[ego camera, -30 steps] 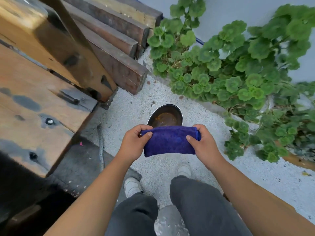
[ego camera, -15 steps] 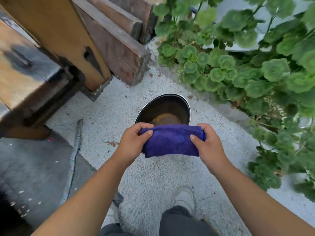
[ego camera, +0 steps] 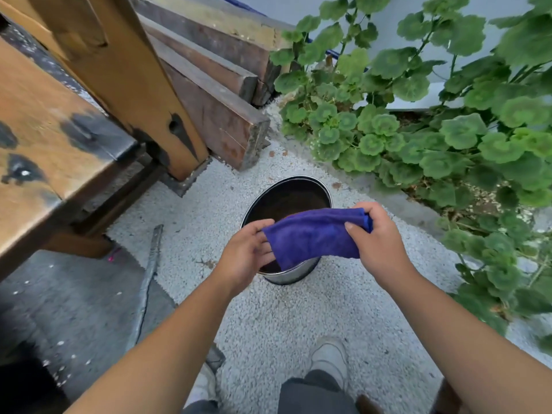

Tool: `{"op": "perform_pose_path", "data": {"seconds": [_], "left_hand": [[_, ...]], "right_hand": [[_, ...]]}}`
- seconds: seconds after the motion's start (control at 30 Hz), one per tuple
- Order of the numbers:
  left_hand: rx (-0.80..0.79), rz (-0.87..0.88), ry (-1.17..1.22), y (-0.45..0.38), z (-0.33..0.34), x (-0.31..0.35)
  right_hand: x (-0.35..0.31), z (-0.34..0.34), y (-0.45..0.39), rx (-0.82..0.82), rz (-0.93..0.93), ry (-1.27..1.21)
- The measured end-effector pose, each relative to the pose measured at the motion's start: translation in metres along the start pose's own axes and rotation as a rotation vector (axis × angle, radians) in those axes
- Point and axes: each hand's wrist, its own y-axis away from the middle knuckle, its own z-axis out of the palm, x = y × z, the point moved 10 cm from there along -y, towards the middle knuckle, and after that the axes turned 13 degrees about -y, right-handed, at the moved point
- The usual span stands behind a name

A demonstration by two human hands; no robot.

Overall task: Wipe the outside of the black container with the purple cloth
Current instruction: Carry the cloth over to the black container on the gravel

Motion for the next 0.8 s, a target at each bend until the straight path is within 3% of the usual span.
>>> {"op": "perform_pose_path", "data": {"seconds": [0.17,0.27,0.33,0.53,0.67,0.8], "left_hand": [[-0.144,0.199,-1.143,-0.022,0.011,-0.03],[-0.128,0.386,-1.804,-0.034,0.029,-0.055],[-0.068,0.484,-1.976,-0.039,0.043,-0.062],[0.127,0.467,-1.887,-0.062,0.013,-0.025],[0.088,0.235,-1.378,-0.083,-0.049,0.017],[0.132,0.114,-0.911,-0.094,-0.107,0.018]], "right_hand": [[0.002,0.005,-0.021,-0.075,-0.07,0.032],[0.0,0.01,-0.026,-0.102,-0.106,0.024],[-0.002,0.009,-0.03,-0.09,-0.131,-0.024],[-0.027,0.012,-0.046,-0.085,-0.229,-0.086],[-0.063,0.031,-0.056,-0.129,-0.347,-0.14],[-0.089,0.054,-0.067,-0.166,-0.433,-0.187]]}}
